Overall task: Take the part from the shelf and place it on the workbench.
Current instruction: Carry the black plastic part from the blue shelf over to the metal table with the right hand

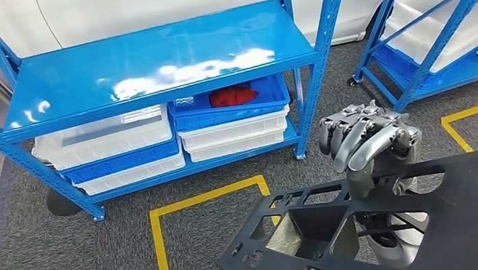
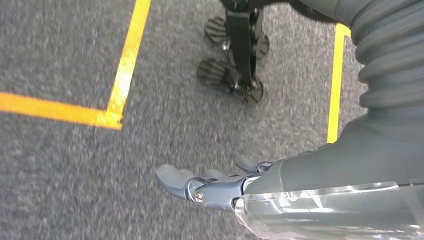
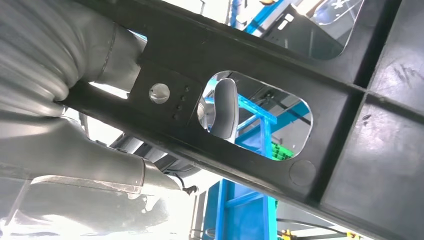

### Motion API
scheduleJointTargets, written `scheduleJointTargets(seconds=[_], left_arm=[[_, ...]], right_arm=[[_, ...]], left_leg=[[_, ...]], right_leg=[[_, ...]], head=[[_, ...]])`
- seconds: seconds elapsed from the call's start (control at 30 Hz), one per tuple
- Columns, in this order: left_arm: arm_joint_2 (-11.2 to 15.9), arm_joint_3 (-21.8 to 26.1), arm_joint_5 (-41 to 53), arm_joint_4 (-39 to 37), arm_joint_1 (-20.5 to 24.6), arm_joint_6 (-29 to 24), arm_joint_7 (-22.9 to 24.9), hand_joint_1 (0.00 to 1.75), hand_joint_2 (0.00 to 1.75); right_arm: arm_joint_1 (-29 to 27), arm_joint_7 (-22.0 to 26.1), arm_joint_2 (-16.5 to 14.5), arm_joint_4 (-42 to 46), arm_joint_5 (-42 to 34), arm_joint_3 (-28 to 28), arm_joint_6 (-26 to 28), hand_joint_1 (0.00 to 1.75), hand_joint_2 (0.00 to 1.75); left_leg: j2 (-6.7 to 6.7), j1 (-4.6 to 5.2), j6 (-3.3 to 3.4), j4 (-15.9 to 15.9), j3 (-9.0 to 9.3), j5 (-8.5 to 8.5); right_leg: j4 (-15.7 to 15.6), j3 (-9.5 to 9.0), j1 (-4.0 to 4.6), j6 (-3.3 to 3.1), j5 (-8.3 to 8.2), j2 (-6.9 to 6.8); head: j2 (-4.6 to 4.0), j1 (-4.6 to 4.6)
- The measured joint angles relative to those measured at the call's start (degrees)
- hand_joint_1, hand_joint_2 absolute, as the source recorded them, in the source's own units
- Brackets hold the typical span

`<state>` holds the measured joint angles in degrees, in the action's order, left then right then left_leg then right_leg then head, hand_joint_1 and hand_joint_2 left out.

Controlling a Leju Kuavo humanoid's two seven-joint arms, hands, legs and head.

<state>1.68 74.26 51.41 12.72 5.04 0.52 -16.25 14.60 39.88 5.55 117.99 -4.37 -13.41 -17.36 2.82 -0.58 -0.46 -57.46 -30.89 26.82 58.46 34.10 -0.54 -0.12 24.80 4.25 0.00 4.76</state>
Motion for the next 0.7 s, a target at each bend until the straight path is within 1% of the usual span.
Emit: scheduleJointTargets(seconds=[0.03,0.07,0.1,0.13,0.17,0.2,0.23,0.27,0.3,0.33,0.37,0.4,0.43,0.47,0.5,0.53,0.57,0.6,0.63,0.67,0.7], left_arm=[[0.12,0.15,-0.09,0.0,-0.01,-0.02,0.01,0.0,1.75],[0.2,0.23,-0.14,0.0,-0.01,0.02,-0.05,0.0,1.75],[0.22,0.28,-0.17,0.01,-0.03,0.05,-0.13,0.0,1.75],[0.25,0.32,-0.15,0.01,-0.09,0.12,-0.19,0.0,1.75],[0.26,0.36,-0.09,0.01,-0.21,0.24,-0.24,0.0,1.75],[0.26,0.37,-0.02,0.01,-0.31,0.38,-0.26,0.0,1.75],[0.25,0.38,0.07,0.0,-0.37,0.52,-0.28,0.0,1.75],[0.22,0.37,0.16,0.0,-0.37,0.66,-0.31,0.0,1.75],[0.15,0.37,0.25,0.0,-0.33,0.75,-0.33,0.0,1.75],[0.06,0.37,0.34,0.0,-0.25,0.79,-0.34,0.0,1.75],[-0.03,0.36,0.38,0.0,-0.18,0.79,-0.34,0.0,1.75],[-0.16,0.37,0.37,0.0,-0.12,0.75,-0.32,0.0,1.75],[-0.27,0.39,0.27,0.0,-0.07,0.65,-0.29,0.0,1.75],[-0.4,0.44,0.08,0.0,-0.05,0.53,-0.22,0.0,1.75],[-0.59,0.53,-0.2,0.0,0.0,0.42,-0.13,0.0,1.75],[-0.74,0.65,-0.52,0.0,0.09,0.32,-0.02,0.0,1.75],[-0.93,0.8,-0.84,0.0,0.18,0.28,0.08,0.0,1.75],[-1.13,1.01,-1.2,0.0,0.25,0.27,0.14,0.0,1.75],[-1.28,1.25,-1.48,0.0,0.26,0.27,0.17,0.0,1.75],[-1.46,1.52,-1.77,0.0,0.18,0.28,0.18,0.0,1.75],[-1.66,1.8,-2.05,0.0,0.06,0.28,0.19,0.0,1.75]], right_arm=[[-0.17,0.01,-0.02,0.21,0.25,0.41,-0.08,1.75,1.75],[-0.28,0.01,-0.02,0.44,0.56,0.8,0.0,1.75,1.75],[-0.37,0.01,-0.02,0.63,0.9,1.13,0.2,1.75,1.75],[-0.5,0.02,-0.01,0.73,1.19,1.36,0.54,1.75,1.75],[-0.65,0.02,0.0,0.8,1.45,1.5,0.95,1.75,1.75],[-0.86,0.03,0.01,0.82,1.66,1.55,1.39,1.75,1.75],[-1.06,0.03,0.03,0.84,1.81,1.57,1.78,1.75,1.75],[-1.22,0.03,0.04,0.89,2.01,1.57,2.15,1.75,1.75],[-1.31,0.03,0.04,0.98,2.27,1.56,2.52,1.75,1.75],[-1.36,0.03,0.05,1.15,2.63,1.54,2.88,1.75,1.75],[-1.34,0.03,0.05,1.32,3.06,1.49,3.3,1.75,1.75],[-1.31,0.04,0.05,1.48,3.5,1.33,3.73,1.75,1.75],[-1.27,0.04,0.06,1.63,3.94,1.05,4.2,1.75,1.75],[-1.24,0.03,0.07,1.72,4.3,0.7,4.66,1.75,1.75],[-1.22,0.03,0.07,1.81,4.59,0.26,5.08,1.75,1.75],[-1.16,0.01,0.07,1.9,4.84,-0.21,5.51,1.75,1.75],[-1.01,0.01,0.07,1.96,5.07,-0.67,5.91,1.75,1.75],[-0.77,0.01,0.07,2.01,5.32,-1.22,6.41,1.75,1.75],[-0.52,0.0,0.07,2.04,5.56,-1.77,6.89,1.75,1.75],[-0.29,0.0,0.08,2.04,5.82,-2.36,7.37,1.75,1.75],[-0.18,-0.01,0.08,2.04,6.07,-2.99,7.81,1.75,1.75]], left_leg=[[-0.59,-0.1,0.29,0.24,0.02,-0.25],[-1.14,-0.24,0.65,0.54,0.05,-0.54],[-1.75,-0.38,0.98,0.84,0.06,-0.8],[-2.35,-0.38,1.18,0.97,-0.01,-0.96],[-2.9,-0.31,1.32,0.98,-0.15,-1.01],[-3.51,-0.23,1.37,0.92,-0.3,-1.03],[-4.1,-0.17,1.38,0.85,-0.42,-1.03],[-4.68,-0.13,1.38,0.78,-0.49,-1.02],[-5.22,-0.11,1.34,0.71,-0.51,-0.99],[-5.72,-0.09,1.25,0.6,-0.5,-0.93],[-6.18,0.01,1.1,0.49,-0.48,-0.83],[-6.58,0.16,0.88,0.32,-0.49,-0.71],[-6.98,0.3,0.62,0.19,-0.5,-0.61],[-7.4,0.44,0.35,0.15,-0.49,-0.55],[-7.89,0.5,0.05,0.14,-0.44,-0.52],[-8.07,0.46,-0.31,0.11,-0.44,-0.39],[-7.55,0.37,-0.66,-0.39,-0.57,0.15],[-6.59,0.25,-0.98,-1.86,-1.12,1.3],[-5.36,0.11,-1.26,-4.53,-2.23,3.06],[-4.28,0.02,-1.44,-8.35,-3.82,5.17],[-3.75,-0.02,-1.56,-12.45,-5.64,7.01]], right_leg=[[0.06,0.16,-0.01,0.36,-0.01,0.09],[0.64,0.52,0.07,0.64,0.49,-0.39],[2.35,1.37,0.16,0.87,1.7,-1.21],[5.35,2.78,0.13,1.02,3.54,-2.29],[9.17,4.61,0.12,1.19,5.54,-3.09],[12.96,6.37,0.04,1.34,7.13,-3.46],[15.4,7.45,-0.04,1.44,7.78,-3.63],[15.7,7.44,-0.11,1.5,7.33,-3.78],[13.73,6.25,-0.16,1.49,5.97,-4.07],[9.84,4.03,-0.17,1.39,4.05,-4.8],[5.71,1.78,0.0,1.16,2.65,-5.94],[2.42,0.1,0.18,0.8,1.62,-6.77],[0.44,-0.83,0.37,0.41,1.17,-7.33],[-0.04,-0.89,0.55,0.03,1.25,-7.28],[-0.08,-0.73,0.52,-0.33,1.03,-6.64],[-0.17,-0.66,0.41,-0.68,0.88,-6.12],[-0.32,-0.62,0.27,-1.03,0.68,-5.62],[-0.5,-0.59,0.13,-1.37,0.46,-5.14],[-0.6,-0.54,0.05,-1.63,0.29,-4.68],[-0.6,-0.4,0.07,-1.78,0.2,-4.14],[-0.56,-0.25,0.11,-1.87,0.12,-3.53]], head=[[0.0,0.0],[0.0,-0.01],[0.0,-0.01],[0.0,-0.01],[0.0,-0.01],[0.0,0.0],[0.0,0.0],[0.0,0.0],[0.0,0.0],[0.0,0.0],[0.0,-0.01],[0.0,-0.01],[0.0,-0.01],[0.0,-0.01],[0.0,0.0],[0.0,0.0],[0.0,0.0],[0.0,0.0],[0.0,0.0],[0.0,0.0],[0.0,0.0]])
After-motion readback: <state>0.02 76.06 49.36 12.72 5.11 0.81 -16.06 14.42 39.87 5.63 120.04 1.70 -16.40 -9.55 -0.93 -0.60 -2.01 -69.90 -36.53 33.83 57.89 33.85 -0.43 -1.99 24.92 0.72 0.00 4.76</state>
